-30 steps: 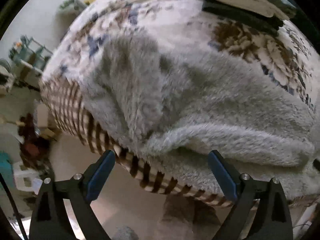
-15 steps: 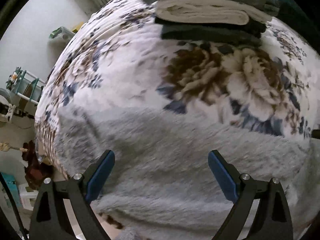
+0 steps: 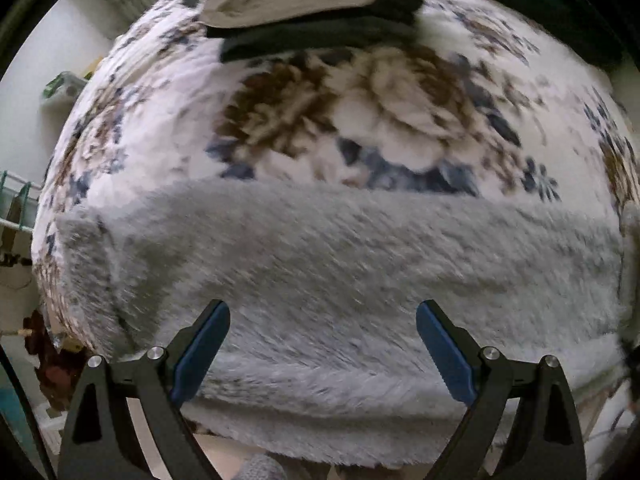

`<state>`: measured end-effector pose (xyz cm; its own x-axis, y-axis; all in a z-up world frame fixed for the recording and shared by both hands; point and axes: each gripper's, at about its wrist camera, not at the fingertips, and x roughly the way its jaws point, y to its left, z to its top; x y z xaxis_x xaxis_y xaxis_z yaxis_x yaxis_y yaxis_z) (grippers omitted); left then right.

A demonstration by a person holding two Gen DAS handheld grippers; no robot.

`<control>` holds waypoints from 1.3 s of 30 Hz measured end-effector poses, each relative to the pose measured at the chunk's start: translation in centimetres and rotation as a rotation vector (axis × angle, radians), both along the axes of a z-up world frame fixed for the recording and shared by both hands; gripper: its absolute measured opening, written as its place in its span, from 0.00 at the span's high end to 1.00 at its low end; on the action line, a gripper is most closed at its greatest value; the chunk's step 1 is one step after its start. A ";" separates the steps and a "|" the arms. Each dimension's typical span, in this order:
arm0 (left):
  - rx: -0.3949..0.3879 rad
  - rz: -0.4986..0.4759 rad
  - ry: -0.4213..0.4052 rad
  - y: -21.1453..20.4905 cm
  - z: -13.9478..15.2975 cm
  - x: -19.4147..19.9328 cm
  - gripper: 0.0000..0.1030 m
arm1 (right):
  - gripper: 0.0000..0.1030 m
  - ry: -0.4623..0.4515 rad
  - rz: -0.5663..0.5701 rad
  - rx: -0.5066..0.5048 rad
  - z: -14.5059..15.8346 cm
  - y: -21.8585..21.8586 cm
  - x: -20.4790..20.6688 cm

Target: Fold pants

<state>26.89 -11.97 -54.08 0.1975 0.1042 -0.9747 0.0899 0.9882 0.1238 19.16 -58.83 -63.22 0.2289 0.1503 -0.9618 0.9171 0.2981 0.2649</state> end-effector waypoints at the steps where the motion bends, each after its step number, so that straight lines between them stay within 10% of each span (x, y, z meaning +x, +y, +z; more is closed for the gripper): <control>1: -0.004 -0.011 0.008 -0.5 -0.2 -0.3 0.07 | 0.83 -0.014 -0.036 0.058 -1.2 -0.2 -1.3; 8: 0.002 -0.077 0.004 -2.5 -0.5 -1.4 0.07 | 0.40 -0.194 -0.081 -0.052 0.7 -0.2 -4.0; 13: 0.024 -0.105 -0.006 -3.0 -0.6 -1.9 0.07 | 0.23 0.053 0.493 -0.393 1.5 3.4 5.1; 15: 0.028 -0.115 -0.006 -3.3 -0.8 -2.2 0.07 | 0.38 0.184 0.784 -0.593 0.7 7.0 8.2; 16: 0.028 -0.119 -0.004 -3.5 -0.9 -2.3 0.07 | 0.78 0.185 0.819 -0.616 0.6 7.5 8.5; 17: 0.027 -0.122 -0.002 -3.6 -0.9 -2.4 0.07 | 0.90 0.185 0.822 -0.620 0.6 7.8 8.8; 21: 0.017 -0.127 -0.007 -3.9 -0.9 -2.7 0.07 | 0.86 0.118 0.342 -0.456 3.0 0.4 4.7; 24: 0.018 -0.116 -0.013 -3.6 -0.9 -3.0 0.07 | 0.63 0.142 0.046 -0.189 0.6 -3.3 -0.4; 27: 0.012 -0.100 -0.020 -2.7 -0.7 -3.3 0.07 | 0.31 0.123 0.063 -0.125 0.3 -2.2 -2.5; 31: -0.046 -0.040 -0.037 0.4 0.7 -3.9 0.07 | 0.31 0.092 0.198 -0.159 2.7 3.4 -2.4; 39: 0.008 0.201 -0.048 13.5 2.9 -4.1 0.07 | 0.31 -0.005 0.378 0.092 0.2 20.1 3.1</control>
<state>22.84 1.54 -51.20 0.2176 0.1543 -0.9638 -0.1157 0.9845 0.1315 22.28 -38.72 -63.05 0.1458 0.3105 -0.9393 0.7457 0.5895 0.3106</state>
